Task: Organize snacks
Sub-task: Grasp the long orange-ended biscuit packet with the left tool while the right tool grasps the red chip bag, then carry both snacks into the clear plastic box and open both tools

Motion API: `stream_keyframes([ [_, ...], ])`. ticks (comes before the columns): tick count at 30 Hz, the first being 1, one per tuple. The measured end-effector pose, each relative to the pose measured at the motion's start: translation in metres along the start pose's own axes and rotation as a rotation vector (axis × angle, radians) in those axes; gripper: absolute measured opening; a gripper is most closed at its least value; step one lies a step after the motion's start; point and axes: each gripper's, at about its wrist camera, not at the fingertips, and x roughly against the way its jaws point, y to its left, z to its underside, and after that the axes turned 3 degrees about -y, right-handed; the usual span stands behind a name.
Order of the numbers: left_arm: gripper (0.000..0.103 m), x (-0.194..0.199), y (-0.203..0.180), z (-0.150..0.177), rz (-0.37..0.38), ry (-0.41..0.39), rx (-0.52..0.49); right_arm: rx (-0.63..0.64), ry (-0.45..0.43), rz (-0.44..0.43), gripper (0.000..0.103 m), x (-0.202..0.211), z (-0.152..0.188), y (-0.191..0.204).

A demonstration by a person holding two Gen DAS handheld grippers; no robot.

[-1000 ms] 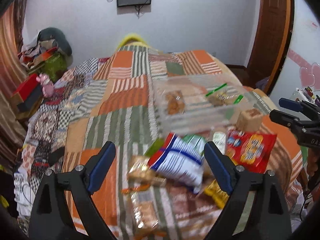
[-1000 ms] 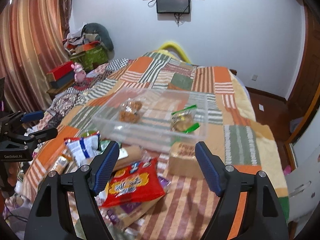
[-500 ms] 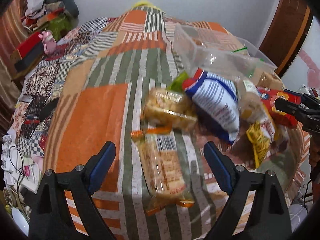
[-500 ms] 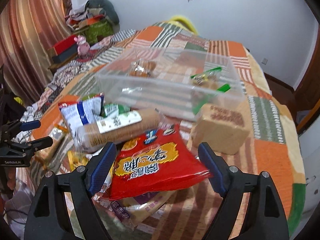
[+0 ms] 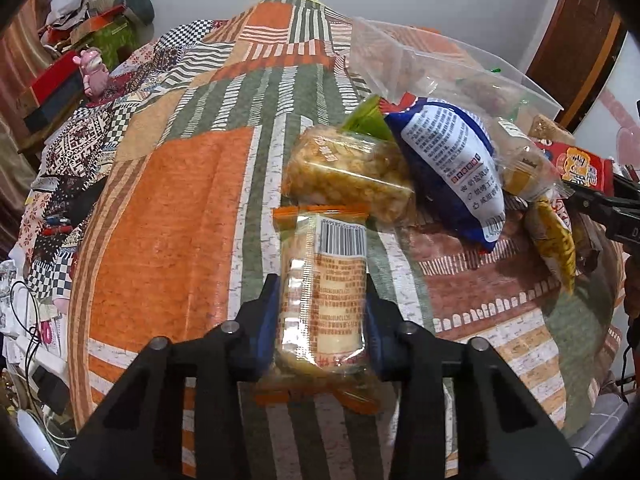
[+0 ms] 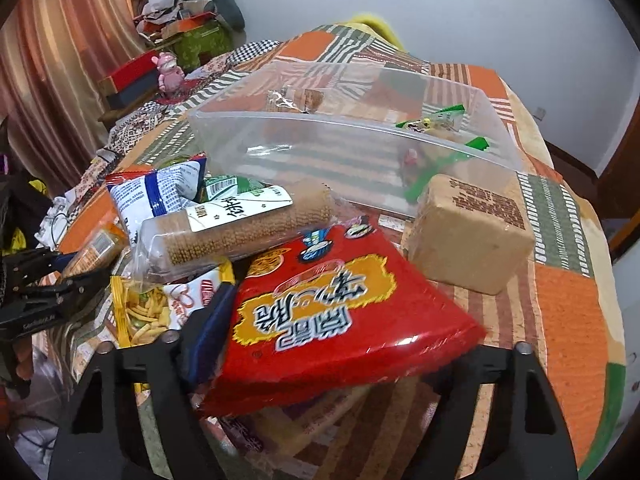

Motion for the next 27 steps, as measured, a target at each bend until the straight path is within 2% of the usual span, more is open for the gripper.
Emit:
stream_keyframes([
  [6, 0.036, 0.009, 0.000, -0.003, -0.011, -0.035, 0.007, -0.009, -0.022, 0.013, 0.050, 0.005, 0.003, -0.004],
  [13, 0.036, 0.036, -0.008, -0.020, -0.025, -0.113, -0.010, -0.012, -0.080, 0.033, 0.049, 0.026, 0.000, -0.010],
  [27, 0.036, 0.070, -0.045, -0.084, 0.036, -0.269, -0.056, -0.023, -0.218, 0.072, 0.049, 0.064, -0.028, -0.024],
])
